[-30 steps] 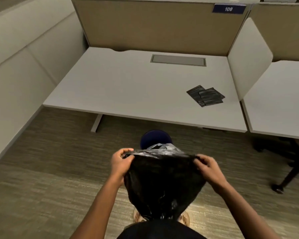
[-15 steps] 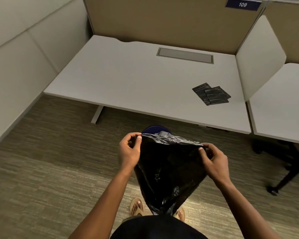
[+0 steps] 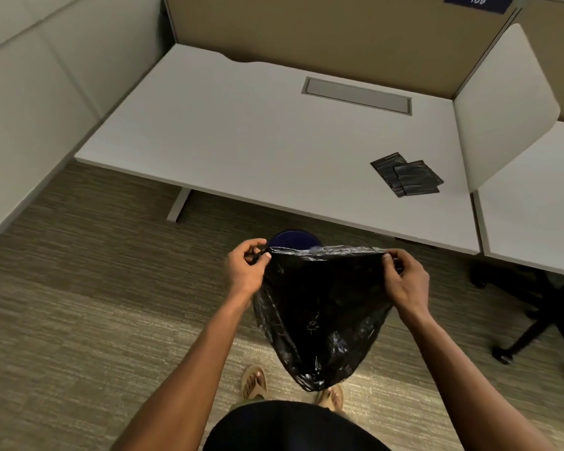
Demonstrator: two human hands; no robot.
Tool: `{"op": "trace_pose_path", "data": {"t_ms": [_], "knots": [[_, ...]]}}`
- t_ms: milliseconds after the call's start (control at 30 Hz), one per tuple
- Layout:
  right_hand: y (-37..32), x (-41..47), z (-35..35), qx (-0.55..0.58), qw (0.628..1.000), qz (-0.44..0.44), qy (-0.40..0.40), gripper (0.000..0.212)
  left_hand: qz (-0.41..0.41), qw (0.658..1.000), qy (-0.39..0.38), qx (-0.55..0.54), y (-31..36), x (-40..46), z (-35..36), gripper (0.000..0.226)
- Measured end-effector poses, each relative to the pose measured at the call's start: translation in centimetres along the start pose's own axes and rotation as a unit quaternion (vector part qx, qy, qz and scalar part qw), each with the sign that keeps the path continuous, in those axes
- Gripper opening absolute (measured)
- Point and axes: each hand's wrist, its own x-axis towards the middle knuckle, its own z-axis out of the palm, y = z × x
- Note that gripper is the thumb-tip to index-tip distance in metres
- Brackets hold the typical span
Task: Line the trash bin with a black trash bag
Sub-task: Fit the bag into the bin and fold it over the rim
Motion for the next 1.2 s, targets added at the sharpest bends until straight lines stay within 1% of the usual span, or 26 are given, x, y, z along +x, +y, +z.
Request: {"op": "trace_pose_path", "data": {"t_ms": [67, 133, 167, 233, 267, 300, 333, 367, 400, 433, 500, 533, 567, 600, 633, 667, 700, 733, 800, 833, 900, 933, 967, 1033, 1100, 1200], "knots": [[0.2, 0.2, 0.5, -0.030, 1.000, 0.010, -0.005, 0.018, 0.021, 1.000, -0.019, 0.008, -0.1, 0.2, 0.3, 0.032], [0.7, 0.3, 0.9, -0.111, 0.993, 0.011, -0.027, 0.026, 0.048, 0.997, -0.056, 0.031, -0.4, 0.1, 0.9, 0.035], [1.0, 0.2, 1.1, -0.171, 0.984, 0.008, -0.044, 0.037, 0.060, 0.994, -0.081, 0.044, -0.5, -0.1, 1.2, 0.035], [1.0, -0.3, 1.9, -0.259, 0.963, -0.023, -0.071, 0.071, 0.091, 0.984, -0.138, 0.071, -0.6, -0.2, 2.0, 0.035], [0.6, -0.4, 2.5, -0.283, 0.953, -0.059, -0.087, 0.088, 0.107, 0.976, -0.167, 0.084, -0.6, -0.2, 2.4, 0.035], [0.2, -0.6, 3.3, -0.305, 0.940, -0.106, -0.114, 0.100, 0.122, 0.968, -0.196, 0.093, -0.5, -0.3, 2.8, 0.036], [-0.4, -0.7, 4.2, -0.324, 0.922, -0.151, -0.148, 0.107, 0.134, 0.960, -0.225, 0.097, -0.3, -0.3, 3.1, 0.037], [-0.9, -0.6, 5.2, -0.336, 0.905, -0.187, -0.181, 0.105, 0.141, 0.952, -0.252, 0.100, -0.1, -0.2, 3.4, 0.037], [-1.4, -0.5, 6.1, -0.337, 0.893, -0.209, -0.211, 0.095, 0.145, 0.946, -0.273, 0.101, 0.1, 0.0, 3.6, 0.039], [-1.9, -0.1, 6.9, -0.328, 0.891, -0.212, -0.230, 0.078, 0.149, 0.942, -0.285, 0.101, 0.3, 0.2, 3.7, 0.041], [-2.4, 0.8, 8.1, -0.311, 0.902, -0.195, -0.228, 0.043, 0.155, 0.938, -0.287, 0.119, 0.3, 0.6, 3.9, 0.053], [-2.5, 1.1, 8.5, -0.292, 0.912, -0.186, -0.219, 0.034, 0.155, 0.933, -0.277, 0.168, -0.1, 0.8, 4.0, 0.067], [-2.5, 1.4, 8.8, -0.264, 0.925, -0.177, -0.210, 0.030, 0.152, 0.919, -0.252, 0.261, -0.7, 1.0, 4.1, 0.085], [-2.5, 1.7, 9.1, -0.227, 0.938, -0.168, -0.202, 0.029, 0.137, 0.892, -0.214, 0.375, -1.6, 1.3, 4.1, 0.102], [-2.4, 2.0, 9.3, -0.186, 0.950, -0.156, -0.197, 0.028, 0.104, 0.863, -0.173, 0.464, -2.6, 1.5, 4.0, 0.112], [-2.3, 2.4, 9.5, -0.151, 0.959, -0.142, -0.194, 0.028, 0.053, 0.845, -0.146, 0.511, -3.7, 1.5, 3.8, 0.114], [-2.0, 2.9, 9.7, -0.126, 0.964, -0.128, -0.195, 0.027, -0.001, 0.841, -0.130, 0.524, -4.9, 1.5, 3.6, 0.109], [-1.7, 3.5, 9.9, -0.108, 0.967, -0.117, -0.198, 0.026, -0.053, 0.844, -0.120, 0.521, -6.1, 1.3, 3.4, 0.098], [-0.8, 4.8, 10.3, -0.082, 0.968, -0.102, -0.212, 0.025, -0.149, 0.855, -0.100, 0.486, -7.7, 1.0, 3.2, 0.067], [-0.4, 5.2, 10.5, -0.071, 0.969, -0.100, -0.215, 0.024, -0.197, 0.865, -0.088, 0.453, -8.3, 1.0, 3.3, 0.053], [0.6, 6.0, 10.9, -0.046, 0.973, -0.089, -0.208, 0.027, -0.285, 0.887, -0.061, 0.357, -8.9, 1.2, 3.9, 0.033], [1.2, 6.5, 11.2, -0.028, 0.977, -0.074, -0.200, 0.030, -0.324, 0.895, -0.050, 0.304, -9.3, 1.4, 4.3, 0.028], [1.8, 6.9, 11.5, -0.005, 0.980, -0.053, -0.190, 0.031, -0.353, 0.901, -0.039, 0.248, -9.8, 1.7, 4.9, 0.030], [2.9, 7.9, 12.0, 0.046, 0.985, -0.003, -0.165, 0.024, -0.397, 0.909, -0.013, 0.126, -10.6, 2.4, 6.2, 0.035], [4.1, 9.1, 12.5, 0.083, 0.984, 0.049, -0.150, 0.017, -0.433, 0.901, 0.001, 0.001, -10.9, 3.4, 7.5, 0.025], [6.4, 10.9, 13.7, 0.102, 0.976, 0.132, -0.137, 0.017, -0.425, 0.901, -0.015, -0.086, -11.2, 5.6, 9.1, 0.008]]}}
